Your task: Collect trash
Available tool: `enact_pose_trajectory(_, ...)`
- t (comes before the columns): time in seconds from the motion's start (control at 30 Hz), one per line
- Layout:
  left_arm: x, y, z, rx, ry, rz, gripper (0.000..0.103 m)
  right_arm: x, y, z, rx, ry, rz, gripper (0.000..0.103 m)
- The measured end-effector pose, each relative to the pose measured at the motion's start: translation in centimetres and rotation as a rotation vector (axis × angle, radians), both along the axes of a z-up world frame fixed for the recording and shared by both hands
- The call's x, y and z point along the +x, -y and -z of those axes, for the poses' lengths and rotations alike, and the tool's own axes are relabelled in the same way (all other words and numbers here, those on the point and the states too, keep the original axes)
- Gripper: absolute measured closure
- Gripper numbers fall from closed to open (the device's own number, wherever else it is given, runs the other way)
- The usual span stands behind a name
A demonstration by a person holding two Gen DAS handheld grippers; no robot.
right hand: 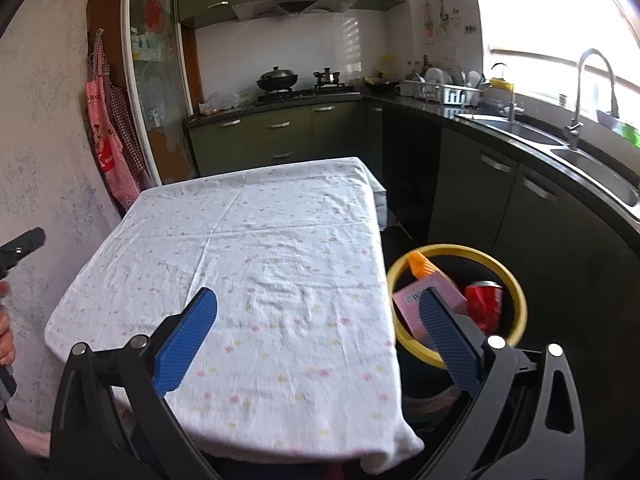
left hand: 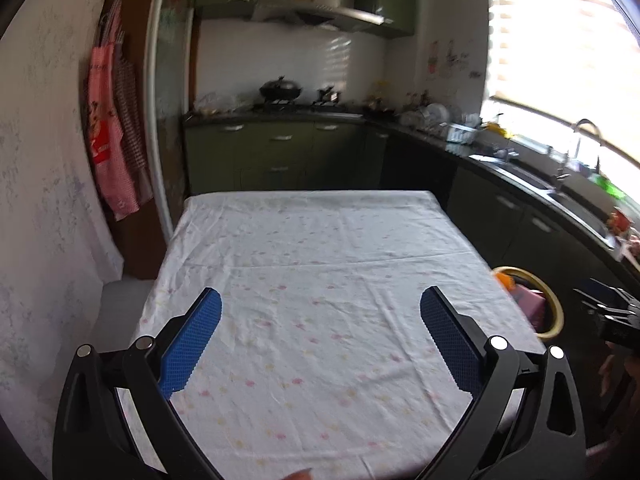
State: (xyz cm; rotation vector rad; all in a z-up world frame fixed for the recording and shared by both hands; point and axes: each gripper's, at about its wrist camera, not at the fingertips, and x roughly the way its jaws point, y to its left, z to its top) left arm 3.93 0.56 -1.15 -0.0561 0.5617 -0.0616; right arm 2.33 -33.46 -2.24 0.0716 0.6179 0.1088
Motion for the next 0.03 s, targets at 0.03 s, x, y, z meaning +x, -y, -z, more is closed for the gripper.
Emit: enact_pose_trajectory(0.03, 1.10, -0.25, 0.41, 0.007, -0.003, -0.010, 0.005, 1.62, -0.30, 0.38, -0.011, -0.013, -0.007, 0.007)
